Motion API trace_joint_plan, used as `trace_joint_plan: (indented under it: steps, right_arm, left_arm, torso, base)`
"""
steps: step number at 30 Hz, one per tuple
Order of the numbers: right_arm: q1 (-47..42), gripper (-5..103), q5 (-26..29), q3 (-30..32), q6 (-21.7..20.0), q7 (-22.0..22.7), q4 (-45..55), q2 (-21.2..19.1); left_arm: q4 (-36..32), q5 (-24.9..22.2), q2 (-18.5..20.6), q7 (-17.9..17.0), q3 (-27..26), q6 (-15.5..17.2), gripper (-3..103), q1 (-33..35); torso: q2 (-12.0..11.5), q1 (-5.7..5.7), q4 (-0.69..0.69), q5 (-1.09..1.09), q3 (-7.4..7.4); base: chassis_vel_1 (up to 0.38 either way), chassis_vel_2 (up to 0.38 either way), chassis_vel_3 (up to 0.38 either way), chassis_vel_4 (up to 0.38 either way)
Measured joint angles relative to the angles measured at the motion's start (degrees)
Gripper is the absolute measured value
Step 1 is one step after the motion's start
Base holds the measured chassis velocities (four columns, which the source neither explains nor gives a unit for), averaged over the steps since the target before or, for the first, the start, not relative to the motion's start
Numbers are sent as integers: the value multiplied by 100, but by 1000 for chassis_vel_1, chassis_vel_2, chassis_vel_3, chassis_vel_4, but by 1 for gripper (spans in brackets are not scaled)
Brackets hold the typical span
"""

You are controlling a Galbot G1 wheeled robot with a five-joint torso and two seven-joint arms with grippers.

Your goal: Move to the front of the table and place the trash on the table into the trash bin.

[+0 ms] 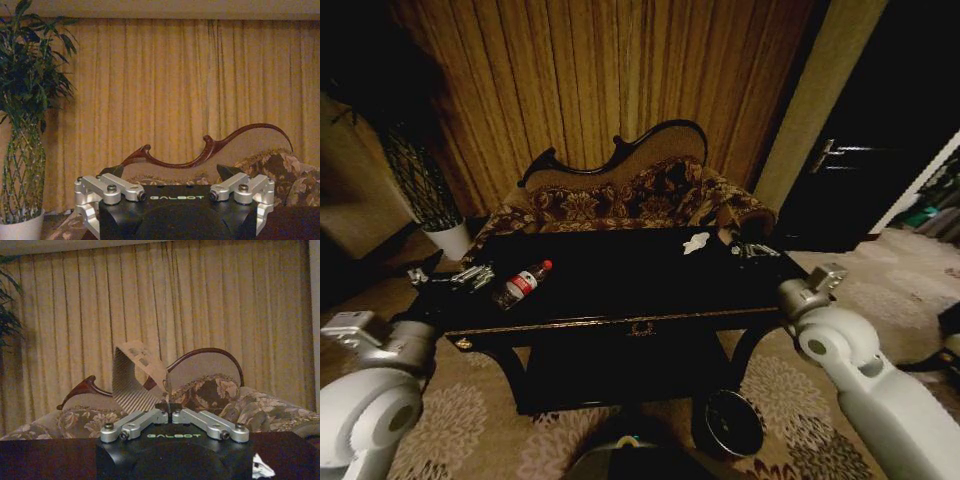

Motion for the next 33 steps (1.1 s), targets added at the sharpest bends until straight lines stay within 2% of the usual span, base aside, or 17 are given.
trace_joint_plan:
  steps: [15,33]
  right_arm:
    - [-483,0,2,372,-14,-12,464,187]
    - [-698,0,-214,382,3,-11,485,329]
  left_arm:
    - [0,2,-16,22,28,-11,100,-1]
    - [0,16,-32,44,48,-72,100,15]
  torso:
    - [0,0,1,0,0]
    - [0,-1,0,0,1]
  base:
    - [26,-27,-20,30]
    - [137,-134,-128,135]
